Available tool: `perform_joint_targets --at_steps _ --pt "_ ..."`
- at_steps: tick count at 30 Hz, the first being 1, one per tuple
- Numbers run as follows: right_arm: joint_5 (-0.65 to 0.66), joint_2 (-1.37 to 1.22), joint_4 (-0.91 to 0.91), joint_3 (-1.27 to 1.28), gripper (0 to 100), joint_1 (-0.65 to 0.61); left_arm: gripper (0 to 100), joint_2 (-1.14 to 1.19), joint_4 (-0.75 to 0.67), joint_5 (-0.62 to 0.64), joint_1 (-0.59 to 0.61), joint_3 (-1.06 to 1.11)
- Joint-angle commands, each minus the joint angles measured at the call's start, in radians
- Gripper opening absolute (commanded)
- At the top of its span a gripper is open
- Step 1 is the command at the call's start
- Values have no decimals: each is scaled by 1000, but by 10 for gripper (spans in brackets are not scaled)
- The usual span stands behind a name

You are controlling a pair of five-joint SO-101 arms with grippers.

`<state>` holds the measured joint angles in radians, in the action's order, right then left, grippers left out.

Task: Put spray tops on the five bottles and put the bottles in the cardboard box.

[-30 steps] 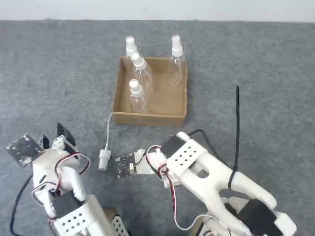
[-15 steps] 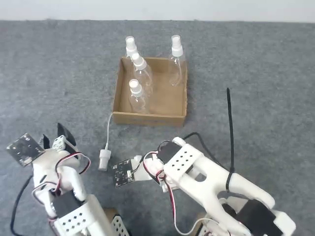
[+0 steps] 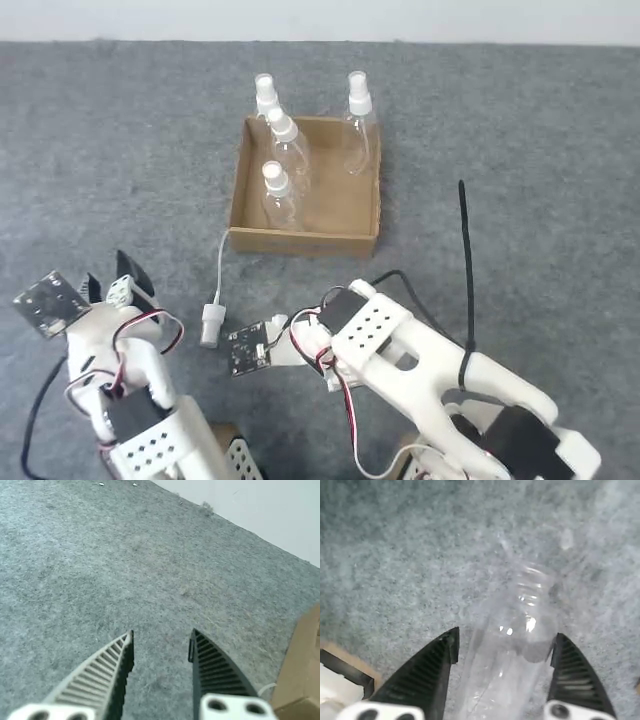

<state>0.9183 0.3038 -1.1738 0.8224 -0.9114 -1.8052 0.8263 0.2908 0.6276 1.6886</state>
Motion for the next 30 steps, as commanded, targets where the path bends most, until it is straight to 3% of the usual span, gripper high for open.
perform_joint_targets --at_steps 1,25,30 --pt "-69 -1 44 -14 231 -10 172 -15 -32 6 -3 -4" --pt "-117 -94 62 -25 225 -42 171 -14 -31 6 -3 -4" --pt "-117 -114 27 -74 110 -33 171 -14 -31 6 -3 -4"
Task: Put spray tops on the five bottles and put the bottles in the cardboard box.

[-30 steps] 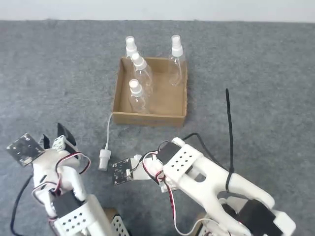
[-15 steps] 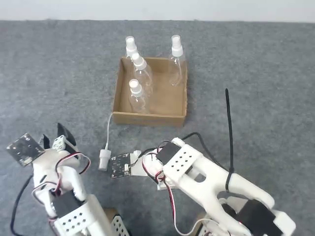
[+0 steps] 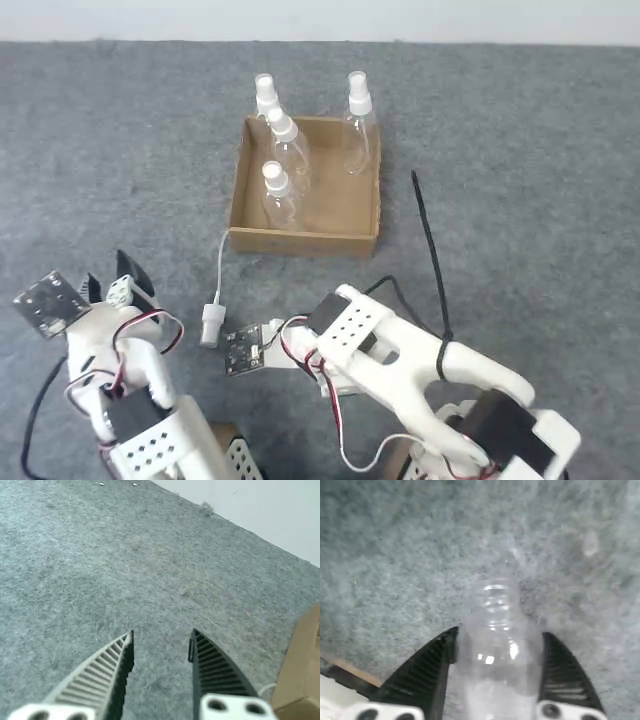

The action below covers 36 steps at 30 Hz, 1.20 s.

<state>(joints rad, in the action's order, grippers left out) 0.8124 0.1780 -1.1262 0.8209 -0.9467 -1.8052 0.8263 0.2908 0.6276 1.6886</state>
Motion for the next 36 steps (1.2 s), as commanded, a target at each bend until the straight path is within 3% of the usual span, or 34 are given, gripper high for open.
perform_joint_targets --at_steps 1,14,25,28,32,36 --pt "-11 13 -35 -83 89 10 171 -14 -31 6 -3 -4" --pt "-15 229 -162 -100 62 31 171 -14 -31 6 -3 -4" --pt "-232 478 -159 -101 56 33 171 -14 -12 3 2 -4" --pt "-276 565 -159 -104 1 76 173 -14 29 -83 2 -4" --pt "-296 676 -159 -106 17 179 173 -15 80 -226 5 -10" --pt "-296 740 -162 -106 17 211 173 -15 157 -288 5 -50"
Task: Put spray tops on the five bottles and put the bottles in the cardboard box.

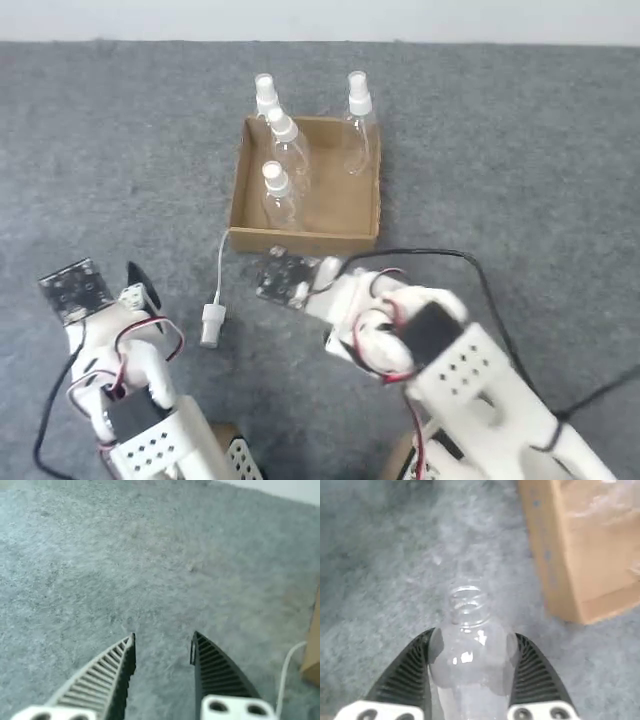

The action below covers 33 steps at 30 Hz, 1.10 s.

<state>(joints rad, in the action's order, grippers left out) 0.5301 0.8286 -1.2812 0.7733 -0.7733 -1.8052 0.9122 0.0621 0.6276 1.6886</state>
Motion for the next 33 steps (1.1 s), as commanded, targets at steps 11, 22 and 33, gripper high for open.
perform_joint_targets --at_steps 11,22,33 --pt "-138 107 116 -54 16 194 175 -9 387 -226 69 -389" --pt "-269 97 232 -52 16 389 258 14 497 -420 72 -524" --pt "-262 96 360 14 16 450 305 601 494 -457 69 -774"
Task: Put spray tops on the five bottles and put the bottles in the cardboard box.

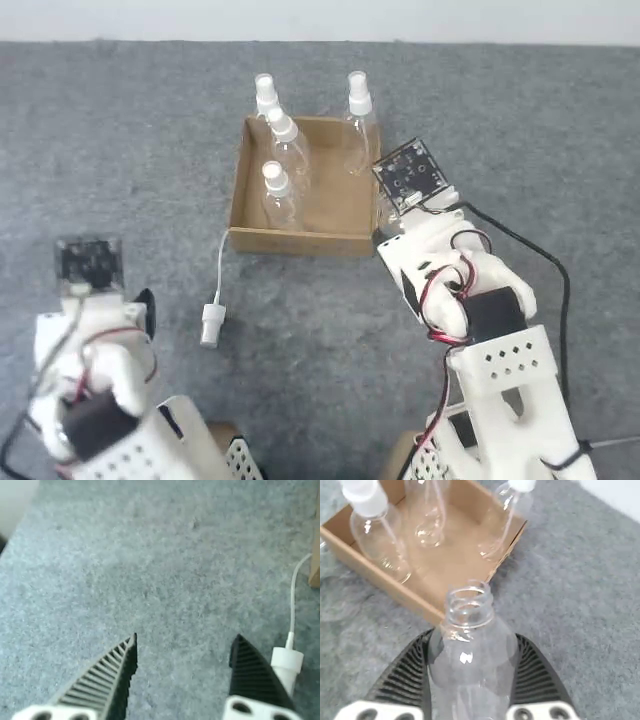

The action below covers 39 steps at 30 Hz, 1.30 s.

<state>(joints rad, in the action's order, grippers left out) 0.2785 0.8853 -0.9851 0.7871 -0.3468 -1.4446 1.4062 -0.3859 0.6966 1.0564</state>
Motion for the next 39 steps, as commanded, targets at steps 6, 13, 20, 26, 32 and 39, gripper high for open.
perform_joint_targets --at_steps 6,13,20,26,32,39 --pt "-9 39 74 2 16 58 309 489 -2 -11 -51 -237" --pt "-11 38 137 32 15 84 307 674 -2 -8 -157 -236" --pt "-11 38 148 38 15 88 306 749 -3 -109 -250 -237" --pt "-11 38 148 40 15 87 306 773 -37 -130 -341 -231" --pt "-12 38 148 40 15 84 306 856 -313 -3 -431 -116" --pt "-12 38 148 40 15 82 305 1059 -566 58 -430 -104"
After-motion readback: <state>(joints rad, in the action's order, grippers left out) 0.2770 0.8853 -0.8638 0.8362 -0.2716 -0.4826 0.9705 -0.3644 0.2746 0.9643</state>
